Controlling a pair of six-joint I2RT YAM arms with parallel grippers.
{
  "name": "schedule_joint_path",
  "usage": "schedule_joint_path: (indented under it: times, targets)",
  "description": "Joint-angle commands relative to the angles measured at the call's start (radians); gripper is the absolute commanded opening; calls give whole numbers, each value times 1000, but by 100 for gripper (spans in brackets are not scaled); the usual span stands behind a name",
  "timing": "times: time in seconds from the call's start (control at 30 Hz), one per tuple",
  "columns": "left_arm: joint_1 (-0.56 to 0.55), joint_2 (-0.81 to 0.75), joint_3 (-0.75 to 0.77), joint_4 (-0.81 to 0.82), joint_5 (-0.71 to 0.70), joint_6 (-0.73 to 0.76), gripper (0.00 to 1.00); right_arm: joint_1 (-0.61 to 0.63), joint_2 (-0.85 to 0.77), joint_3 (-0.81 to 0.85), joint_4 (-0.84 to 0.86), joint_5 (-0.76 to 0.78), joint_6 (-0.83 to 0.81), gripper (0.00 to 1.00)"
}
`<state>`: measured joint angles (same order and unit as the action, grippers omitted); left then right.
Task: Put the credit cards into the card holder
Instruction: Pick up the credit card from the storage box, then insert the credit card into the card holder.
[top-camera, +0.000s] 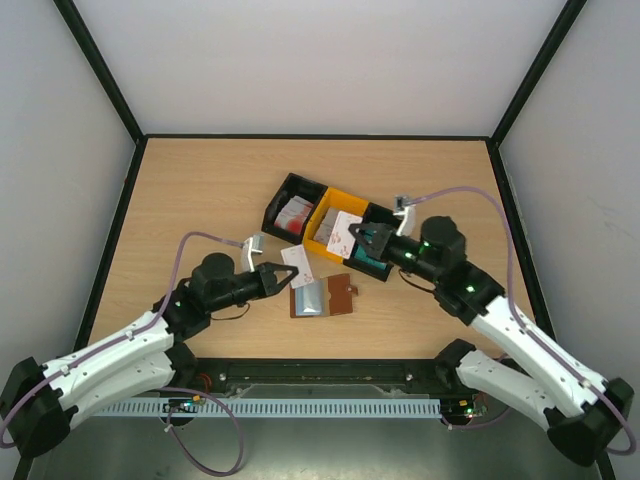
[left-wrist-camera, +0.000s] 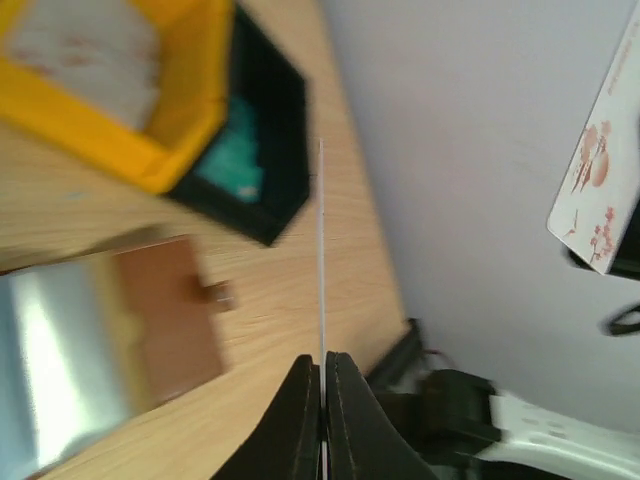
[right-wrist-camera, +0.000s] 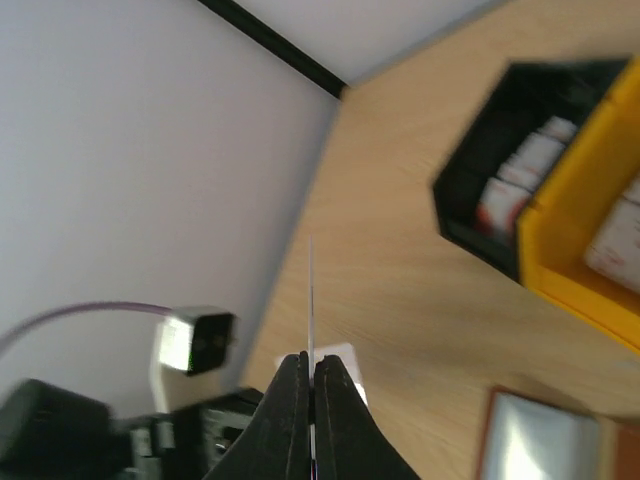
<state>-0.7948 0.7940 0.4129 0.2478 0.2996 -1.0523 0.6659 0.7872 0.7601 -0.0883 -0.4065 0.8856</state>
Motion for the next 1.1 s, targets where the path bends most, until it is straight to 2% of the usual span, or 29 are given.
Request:
schedule_joint_path:
  times: [0.0, 0.2, 0.4, 0.53, 0.7, 1.07]
  targets:
    - [8, -23, -22, -365, -175, 101, 3, 56, 133, -19, -142, 29, -99, 2]
    - [11, 18, -57, -395, -235, 92, 3, 321, 395, 68, -183, 361, -69, 2]
    - [25, 48, -47, -436, -297, 106, 3, 463, 676, 234, -285, 601, -18, 2]
    - [43, 48, -59, -433, -298, 110, 2, 518, 825, 325, -343, 699, 12, 2]
    - [61, 41, -81, -414, -275, 116, 3, 547, 936, 404, -399, 797, 47, 2]
    - [81, 11, -107, -405, -246, 117, 2, 574, 1023, 481, -517, 923, 97, 2]
